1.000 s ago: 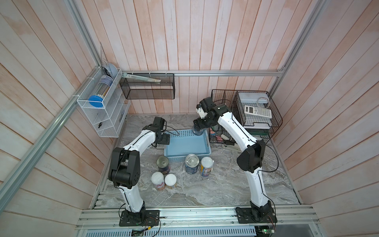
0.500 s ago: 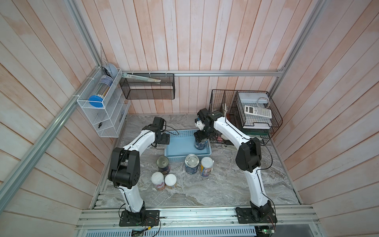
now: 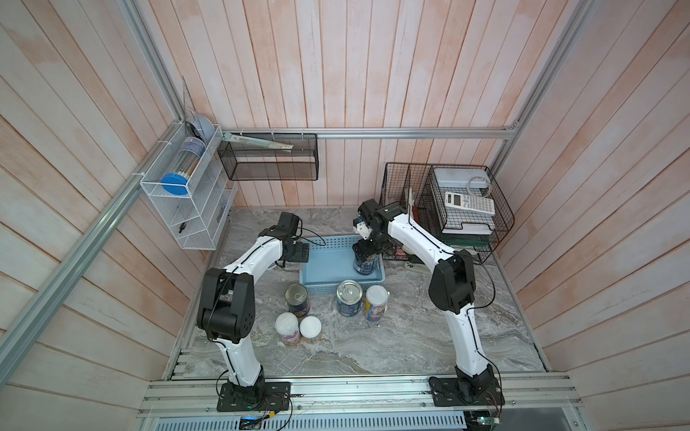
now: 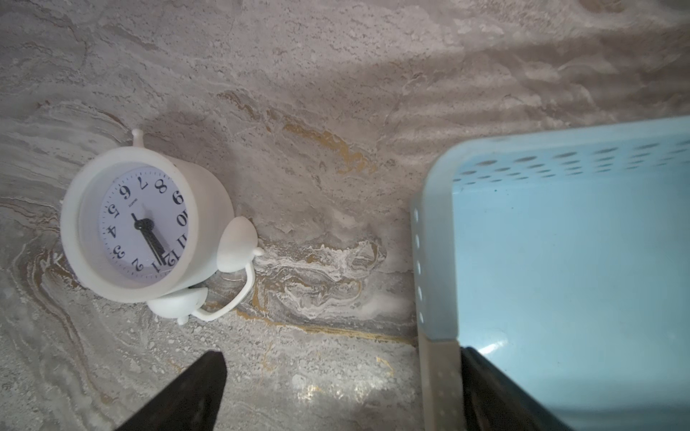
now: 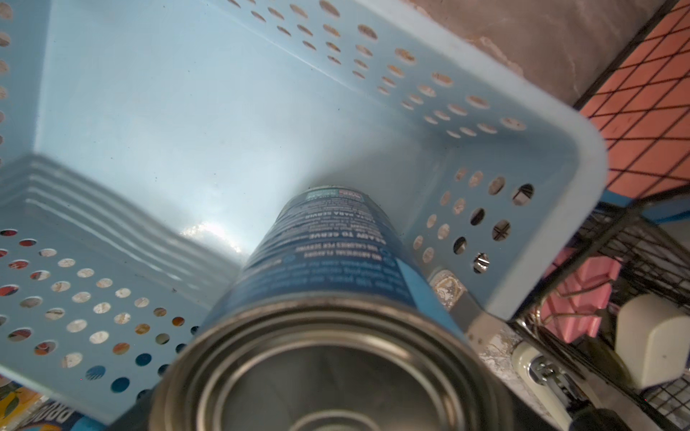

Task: Put the canned food in the basket
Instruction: Place the canned food in the basket, then pick up the canned food from the center of the board.

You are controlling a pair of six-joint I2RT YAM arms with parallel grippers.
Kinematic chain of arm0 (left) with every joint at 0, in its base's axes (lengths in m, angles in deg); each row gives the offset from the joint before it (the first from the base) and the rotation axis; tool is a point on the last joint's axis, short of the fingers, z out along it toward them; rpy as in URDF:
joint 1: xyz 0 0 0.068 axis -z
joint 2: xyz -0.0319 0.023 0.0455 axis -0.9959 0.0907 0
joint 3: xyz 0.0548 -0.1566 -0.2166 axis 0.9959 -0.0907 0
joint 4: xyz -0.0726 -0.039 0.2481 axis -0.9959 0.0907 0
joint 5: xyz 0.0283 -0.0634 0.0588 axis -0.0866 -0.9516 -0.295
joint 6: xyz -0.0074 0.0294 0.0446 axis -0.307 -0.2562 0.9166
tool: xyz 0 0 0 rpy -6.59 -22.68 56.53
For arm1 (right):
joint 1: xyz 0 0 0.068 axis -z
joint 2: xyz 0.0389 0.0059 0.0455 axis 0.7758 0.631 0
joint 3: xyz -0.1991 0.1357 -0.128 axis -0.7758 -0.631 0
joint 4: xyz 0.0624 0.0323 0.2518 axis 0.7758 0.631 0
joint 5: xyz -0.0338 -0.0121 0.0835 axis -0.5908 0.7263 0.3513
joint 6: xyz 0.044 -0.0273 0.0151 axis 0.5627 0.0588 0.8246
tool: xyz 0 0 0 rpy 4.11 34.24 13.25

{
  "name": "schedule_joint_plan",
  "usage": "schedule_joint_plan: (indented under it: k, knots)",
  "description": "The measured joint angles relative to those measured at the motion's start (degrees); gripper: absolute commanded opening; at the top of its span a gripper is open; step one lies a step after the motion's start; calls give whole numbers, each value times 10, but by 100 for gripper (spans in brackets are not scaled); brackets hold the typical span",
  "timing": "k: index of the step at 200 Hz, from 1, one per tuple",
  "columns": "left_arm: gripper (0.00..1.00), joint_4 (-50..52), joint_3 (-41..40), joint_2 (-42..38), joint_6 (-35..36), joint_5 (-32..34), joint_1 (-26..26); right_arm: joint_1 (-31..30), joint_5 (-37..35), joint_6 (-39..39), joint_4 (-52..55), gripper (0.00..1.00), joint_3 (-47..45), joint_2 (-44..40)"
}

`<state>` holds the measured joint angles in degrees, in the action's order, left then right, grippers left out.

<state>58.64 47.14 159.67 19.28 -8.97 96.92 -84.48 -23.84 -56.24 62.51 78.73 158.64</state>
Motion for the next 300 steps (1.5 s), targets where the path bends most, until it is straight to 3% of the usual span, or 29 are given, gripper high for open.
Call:
schedule_joint_plan:
  k: [83, 129, 236, 300]
  knots:
    - [100, -4, 0, 0, -2, -3, 0, -5, 5, -6, -2, 87, -10, 7]
    - [100, -6, -2, 0, -2, -3, 0, -5, 4, -6, -11, 94, -21, 0]
    - [100, -22, -24, -28, -6, 0, 0, 8, 14, -1, -51, 98, -47, -85]
    - [100, 16, -50, -245, -32, 0, -1, 14, -20, 12, -112, 98, -165, -241]
